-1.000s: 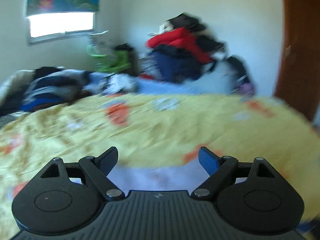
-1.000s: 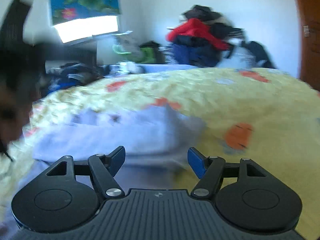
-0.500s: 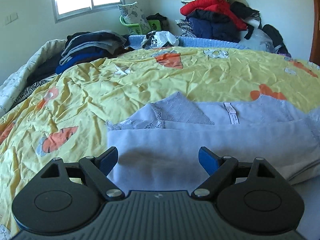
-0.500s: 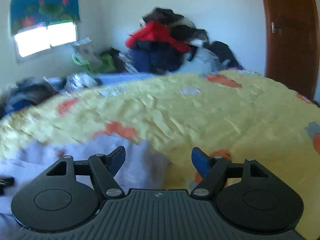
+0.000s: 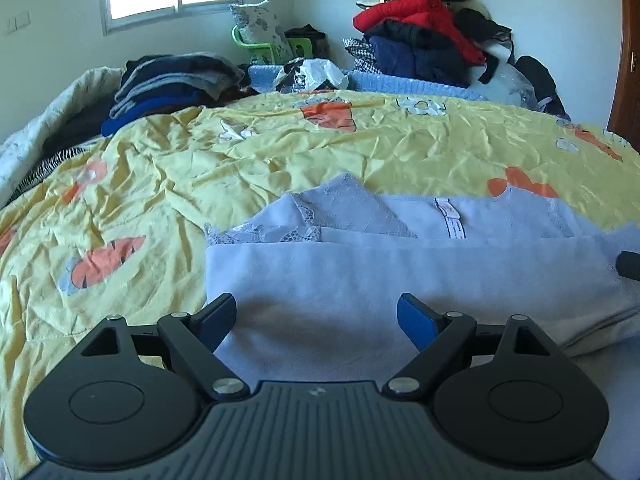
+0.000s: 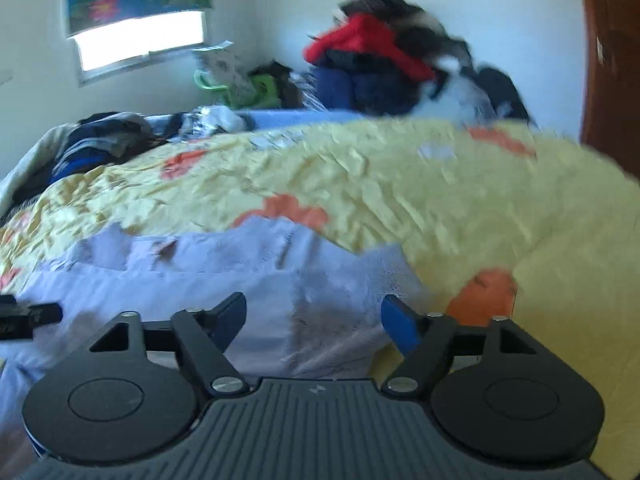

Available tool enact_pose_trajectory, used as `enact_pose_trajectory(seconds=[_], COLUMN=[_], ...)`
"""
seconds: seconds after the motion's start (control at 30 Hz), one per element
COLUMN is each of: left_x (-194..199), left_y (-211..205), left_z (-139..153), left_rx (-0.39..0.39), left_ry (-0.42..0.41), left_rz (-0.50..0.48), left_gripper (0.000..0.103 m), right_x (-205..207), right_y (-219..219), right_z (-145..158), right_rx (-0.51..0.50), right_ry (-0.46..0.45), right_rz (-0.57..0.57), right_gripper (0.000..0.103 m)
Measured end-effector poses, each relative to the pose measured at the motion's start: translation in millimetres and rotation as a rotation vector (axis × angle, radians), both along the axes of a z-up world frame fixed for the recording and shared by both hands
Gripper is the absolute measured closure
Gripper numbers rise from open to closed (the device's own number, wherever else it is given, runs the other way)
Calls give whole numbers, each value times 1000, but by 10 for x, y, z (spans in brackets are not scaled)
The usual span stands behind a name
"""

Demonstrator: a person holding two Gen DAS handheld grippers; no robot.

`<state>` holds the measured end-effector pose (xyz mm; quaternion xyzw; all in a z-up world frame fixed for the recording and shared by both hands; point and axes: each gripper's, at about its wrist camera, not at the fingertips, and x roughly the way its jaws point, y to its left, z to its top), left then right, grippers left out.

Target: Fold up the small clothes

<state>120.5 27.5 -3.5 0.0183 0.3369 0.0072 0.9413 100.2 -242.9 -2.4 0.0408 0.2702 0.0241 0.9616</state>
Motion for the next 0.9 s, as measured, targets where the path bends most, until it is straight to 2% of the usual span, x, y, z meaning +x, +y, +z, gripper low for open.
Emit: enact_pose_trajectory(seconds=[0.1, 0.17, 0.23, 0.33, 0.43, 0.6, 0.67, 0.9], left_x=[11, -43, -101, -143, -177, -320, -389, -635], left_y=[-15, -18, -21, -18, 12, 49, 76, 186], left_z=[-48, -33, -11, -7, -16, -13, -18, -67], left_rx=[9, -7, -12, -3, -23, -16, -4, -37], left_ry=[16, 8, -4, -5, 5, -5, -10, 14], left_rz=[13, 9, 2, 0, 6, -4, 7, 7], left_gripper=[14, 14, 14, 14, 14, 14, 14, 14], right_x=[45, 66, 2, -180, -272, -442, -545, -844], right_y=[31, 35, 70, 80, 137, 132, 132, 188], right_z=[-32, -51, -16, 73, 55, -48, -59, -67], right_rx=[5, -45, -109, -69, -57, -57, -42, -6], right_ry=[34, 66, 40, -7, 15, 68, 62, 53], right_rz=[63, -9, -72, -37, 3, -27, -37, -36], right_gripper=[25, 25, 25, 21, 19, 19, 19, 18])
